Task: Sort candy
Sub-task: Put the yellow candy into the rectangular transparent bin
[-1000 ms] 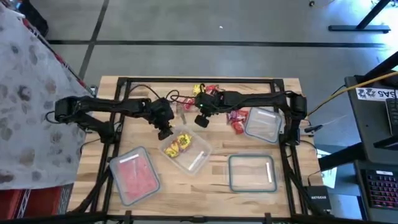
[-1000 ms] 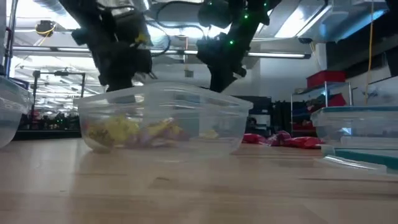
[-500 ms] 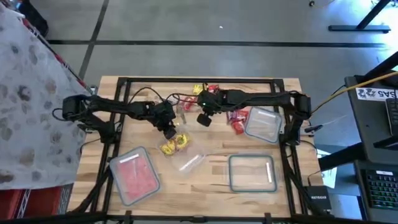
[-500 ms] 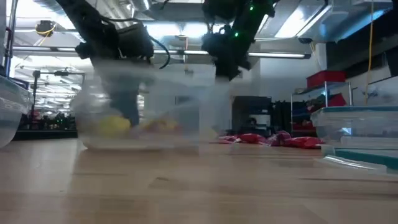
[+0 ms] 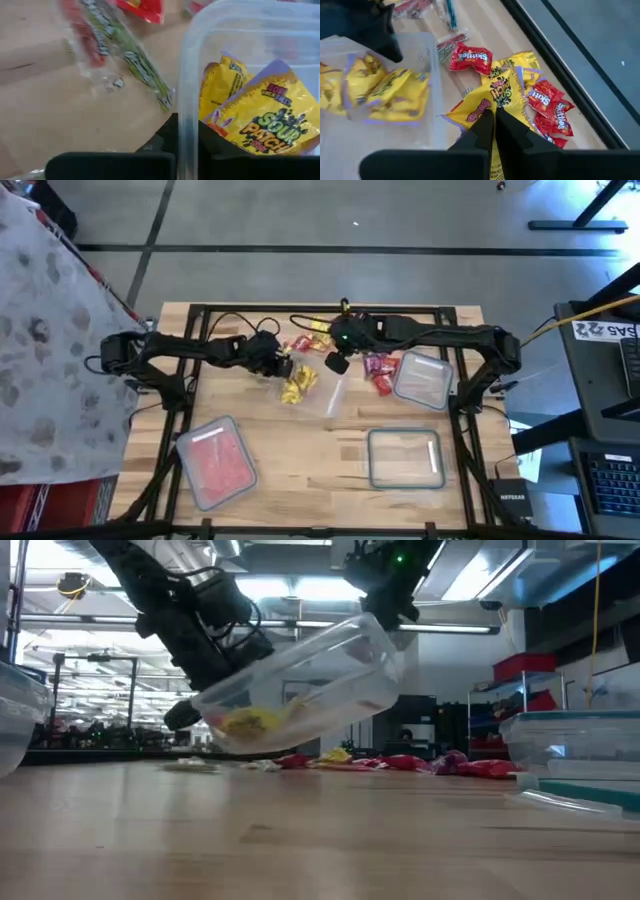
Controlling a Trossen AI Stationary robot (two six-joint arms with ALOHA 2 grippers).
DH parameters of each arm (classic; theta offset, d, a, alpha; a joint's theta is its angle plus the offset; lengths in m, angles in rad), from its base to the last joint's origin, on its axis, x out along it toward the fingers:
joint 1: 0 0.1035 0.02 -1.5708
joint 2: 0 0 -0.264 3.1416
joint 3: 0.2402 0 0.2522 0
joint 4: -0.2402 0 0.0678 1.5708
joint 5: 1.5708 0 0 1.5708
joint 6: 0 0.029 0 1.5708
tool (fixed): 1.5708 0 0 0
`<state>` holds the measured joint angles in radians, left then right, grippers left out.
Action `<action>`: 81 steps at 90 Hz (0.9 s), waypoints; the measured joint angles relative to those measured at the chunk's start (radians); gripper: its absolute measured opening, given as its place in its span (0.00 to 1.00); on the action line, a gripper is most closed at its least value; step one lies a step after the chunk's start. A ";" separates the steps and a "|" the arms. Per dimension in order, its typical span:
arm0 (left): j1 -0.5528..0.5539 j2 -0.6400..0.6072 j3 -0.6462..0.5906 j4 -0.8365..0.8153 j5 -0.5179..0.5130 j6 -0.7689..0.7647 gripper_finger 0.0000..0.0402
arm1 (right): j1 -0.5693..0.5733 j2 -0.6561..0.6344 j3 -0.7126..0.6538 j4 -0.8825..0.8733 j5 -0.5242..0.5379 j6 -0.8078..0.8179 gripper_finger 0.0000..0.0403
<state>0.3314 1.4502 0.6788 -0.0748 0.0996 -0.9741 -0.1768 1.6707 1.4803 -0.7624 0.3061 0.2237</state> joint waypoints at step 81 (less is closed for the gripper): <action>-0.049 -0.002 0.001 -0.019 0.104 -0.060 0.15 | 0.001 0.000 0.000 0.005 -0.003 0.007 0.00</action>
<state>0.2825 1.4487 0.6800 -0.0940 0.2038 -1.0340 -0.1761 1.6707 1.4803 -0.7570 0.3031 0.2307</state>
